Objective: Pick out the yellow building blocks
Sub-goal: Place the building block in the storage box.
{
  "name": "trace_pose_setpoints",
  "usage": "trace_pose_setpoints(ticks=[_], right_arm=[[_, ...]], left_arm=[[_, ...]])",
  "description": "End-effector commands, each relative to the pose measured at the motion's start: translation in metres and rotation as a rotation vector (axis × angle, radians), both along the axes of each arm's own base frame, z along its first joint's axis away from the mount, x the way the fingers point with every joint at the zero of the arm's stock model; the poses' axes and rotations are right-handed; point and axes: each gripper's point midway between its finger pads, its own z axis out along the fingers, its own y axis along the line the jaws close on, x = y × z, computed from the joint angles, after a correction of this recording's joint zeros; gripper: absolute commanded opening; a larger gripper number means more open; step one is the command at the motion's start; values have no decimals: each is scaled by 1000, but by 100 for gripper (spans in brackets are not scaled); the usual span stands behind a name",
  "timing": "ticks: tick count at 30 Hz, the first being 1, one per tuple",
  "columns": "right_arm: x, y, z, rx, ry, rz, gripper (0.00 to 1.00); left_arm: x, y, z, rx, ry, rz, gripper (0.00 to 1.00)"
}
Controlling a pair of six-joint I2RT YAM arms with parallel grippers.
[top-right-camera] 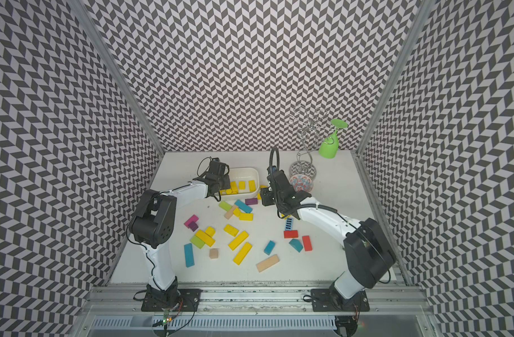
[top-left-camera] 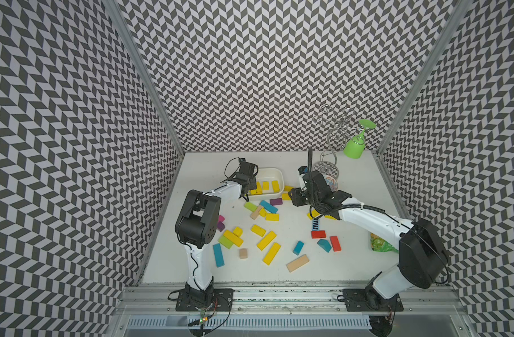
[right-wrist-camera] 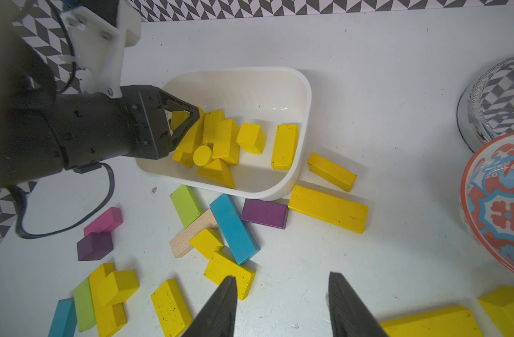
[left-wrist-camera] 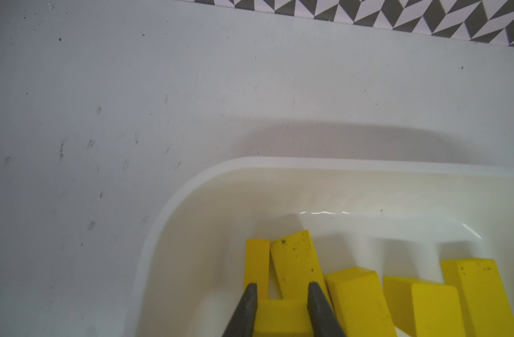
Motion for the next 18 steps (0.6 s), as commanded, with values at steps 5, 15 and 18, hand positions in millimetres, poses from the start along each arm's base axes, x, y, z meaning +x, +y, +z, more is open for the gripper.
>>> trace_pose_setpoints(ticks=[5, 15, 18], right_arm=[[17, -10, 16, -9, -60, -24, 52], [4, 11, 26, 17, -84, 110, 52], [-16, 38, 26, 0, -107, 228, 52]], left_arm=[[8, -4, 12, -18, -32, -11, 50], [-17, 7, 98, -94, -172, 10, 54], [-40, 22, 116, -173, -202, 58, 54]])
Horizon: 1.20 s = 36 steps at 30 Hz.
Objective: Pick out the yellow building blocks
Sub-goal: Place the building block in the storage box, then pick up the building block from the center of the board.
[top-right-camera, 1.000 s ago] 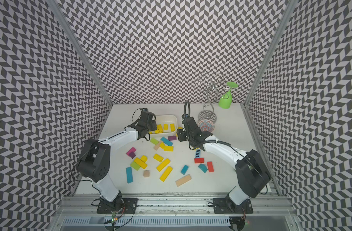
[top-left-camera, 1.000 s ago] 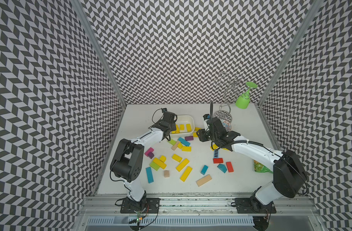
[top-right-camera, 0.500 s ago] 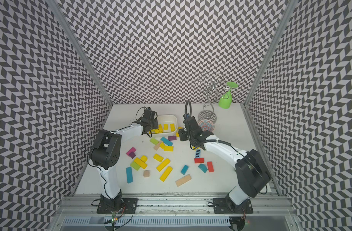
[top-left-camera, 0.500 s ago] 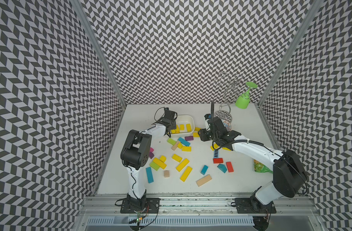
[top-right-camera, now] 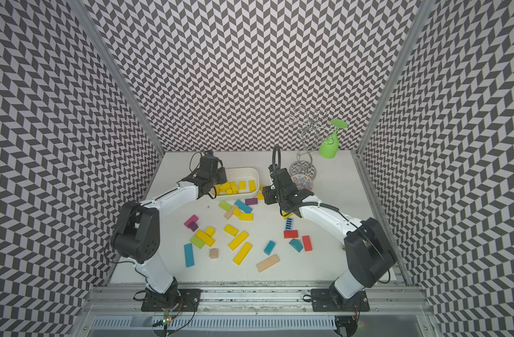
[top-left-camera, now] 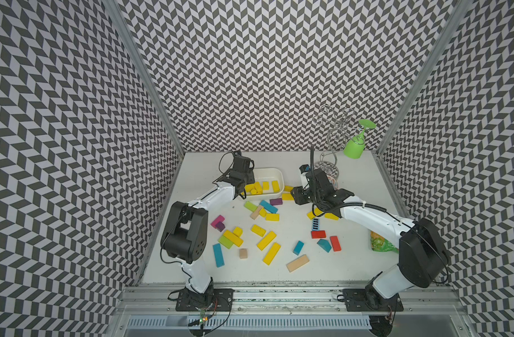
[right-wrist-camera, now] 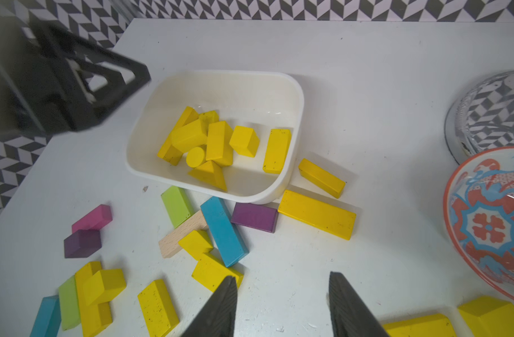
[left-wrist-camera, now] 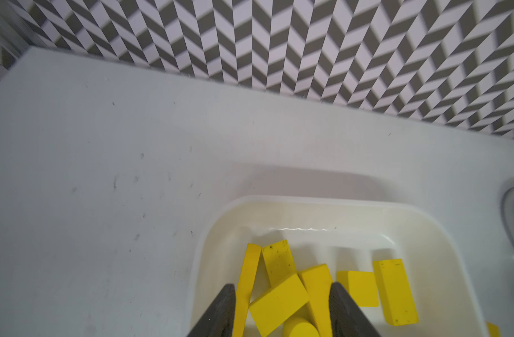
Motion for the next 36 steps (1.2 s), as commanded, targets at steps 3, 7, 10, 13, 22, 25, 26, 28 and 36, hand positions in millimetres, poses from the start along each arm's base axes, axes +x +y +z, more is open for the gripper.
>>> trace_pose_setpoints(ticks=[3, 7, 10, 13, 22, 25, 26, 28, 36], right_arm=[[-42, 64, 19, 16, -91, 288, 52], [-91, 109, 8, -21, -124, 501, 51], [-123, 139, -9, -58, -129, 616, 52], [-142, 163, -28, -85, -122, 672, 53], [-137, 207, -68, -133, -94, 691, 56], [-132, 220, -79, -144, -77, 699, 56], [-131, 223, -82, -147, -72, 703, 56], [-129, 231, -87, -149, -65, 712, 56], [-113, 246, -106, -192, -53, 685, 54]], left_arm=[[-40, 34, 26, -131, -53, 74, 53], [-75, 79, 27, -169, -68, 179, 53], [-97, 106, 29, -178, -91, 238, 53], [-115, 124, 31, -184, -105, 292, 53], [-160, 153, 32, -218, -149, 459, 52], [-166, 154, 32, -225, -160, 462, 52], [-167, 154, 32, -225, -161, 462, 52], [-168, 154, 34, -229, -164, 462, 52], [-171, 155, 39, -234, -173, 462, 52]])
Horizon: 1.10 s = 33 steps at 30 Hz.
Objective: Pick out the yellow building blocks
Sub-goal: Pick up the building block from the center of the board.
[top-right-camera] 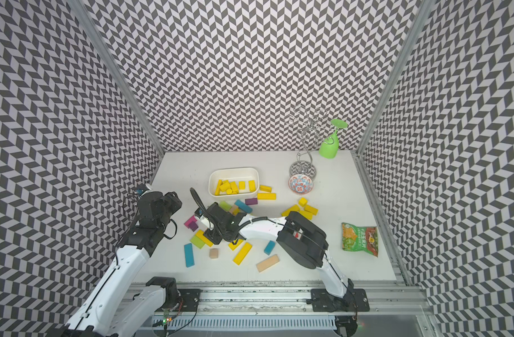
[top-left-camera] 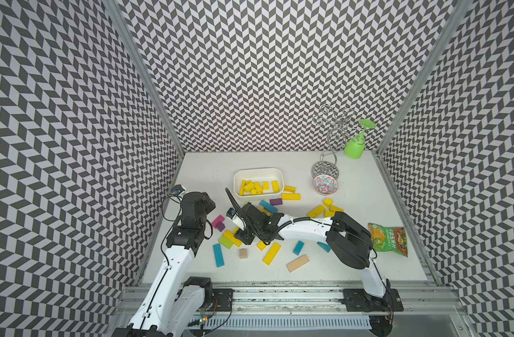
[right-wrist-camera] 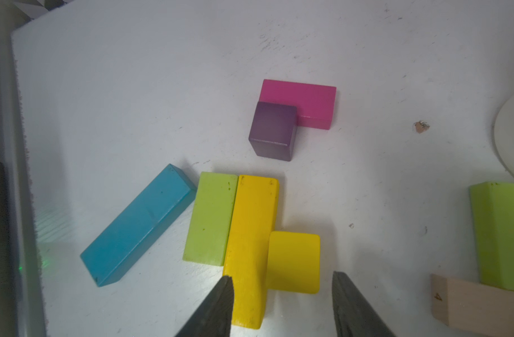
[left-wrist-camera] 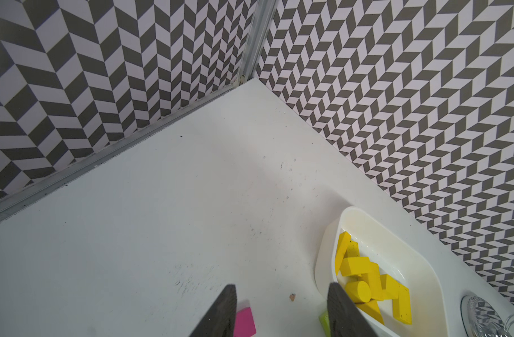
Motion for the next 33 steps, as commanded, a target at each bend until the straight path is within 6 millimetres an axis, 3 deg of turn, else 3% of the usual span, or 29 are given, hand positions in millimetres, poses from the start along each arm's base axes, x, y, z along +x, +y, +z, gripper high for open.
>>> trace_pose_setpoints(ticks=[1, 11, 14, 16, 18, 21, 27, 30, 33], right_arm=[[11, 6, -8, -25, -29, -24, 53], [21, 2, -31, -93, -26, -79, 49], [17, 3, -39, -90, -3, -71, 44], [17, 5, -36, -96, 0, -66, 35], [20, 6, -23, -73, -21, -74, 29], [30, 8, 12, -21, -58, -97, 22], [63, -8, 93, 99, -148, -196, 20], [93, -27, 115, 143, -175, -271, 20], [130, -49, 120, 175, -187, -365, 20]], left_arm=[[-5, 4, 1, 2, 5, 20, 52], [-8, 4, 5, -1, 0, 16, 52], [-10, 5, 0, -2, 7, 26, 52], [-11, 5, -2, -8, 11, 29, 52], [-10, 4, -2, -16, 9, 24, 51], [-9, 3, -4, -20, 14, 22, 51], [-7, 1, -15, -22, 49, 12, 52], [-4, -2, -22, -28, 71, -5, 52], [0, -7, -29, -33, 96, -31, 52]])
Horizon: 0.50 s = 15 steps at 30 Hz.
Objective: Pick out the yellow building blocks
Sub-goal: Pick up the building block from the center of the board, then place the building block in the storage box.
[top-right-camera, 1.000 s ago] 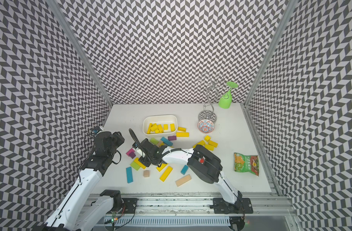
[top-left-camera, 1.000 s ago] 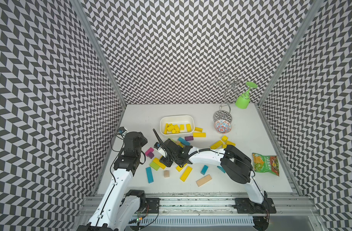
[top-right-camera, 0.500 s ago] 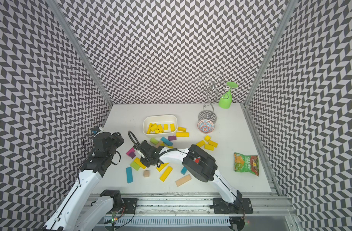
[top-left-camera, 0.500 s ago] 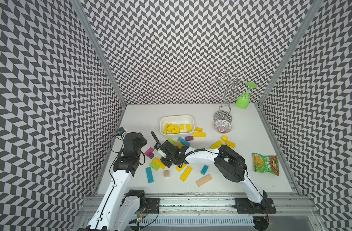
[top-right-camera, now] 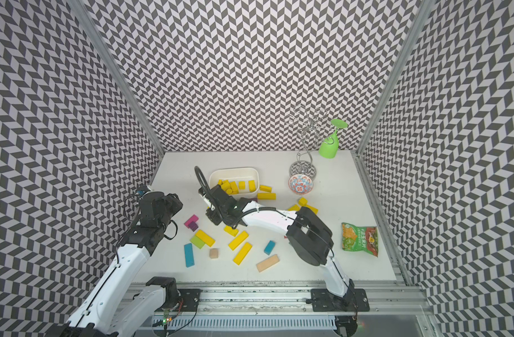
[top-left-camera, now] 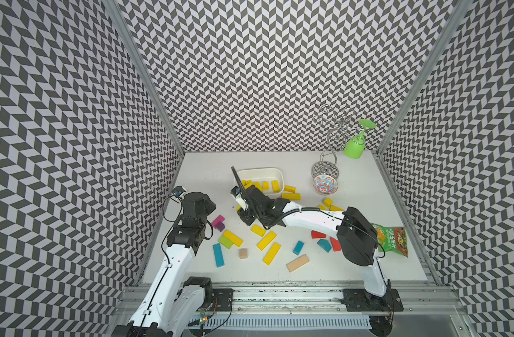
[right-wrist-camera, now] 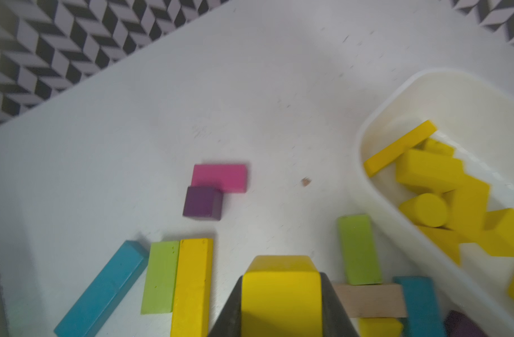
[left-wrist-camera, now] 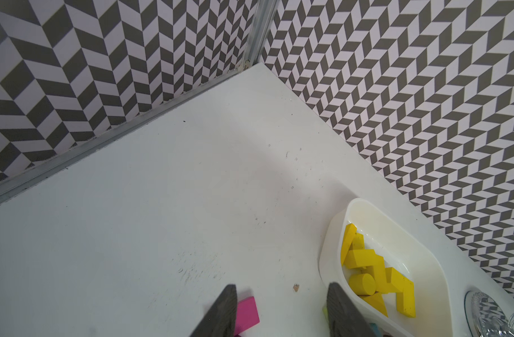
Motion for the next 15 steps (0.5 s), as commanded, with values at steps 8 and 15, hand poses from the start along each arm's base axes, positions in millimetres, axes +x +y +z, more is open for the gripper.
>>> trace_pose_setpoints(ticks=[8, 15], right_arm=[[119, -55, -1, 116, 21, -290, 20], [163, -69, -33, 103, 45, -386, 22]], left_arm=[[4, -11, -24, -13, 98, -71, 51], [8, -24, -36, -46, 145, -132, 51]])
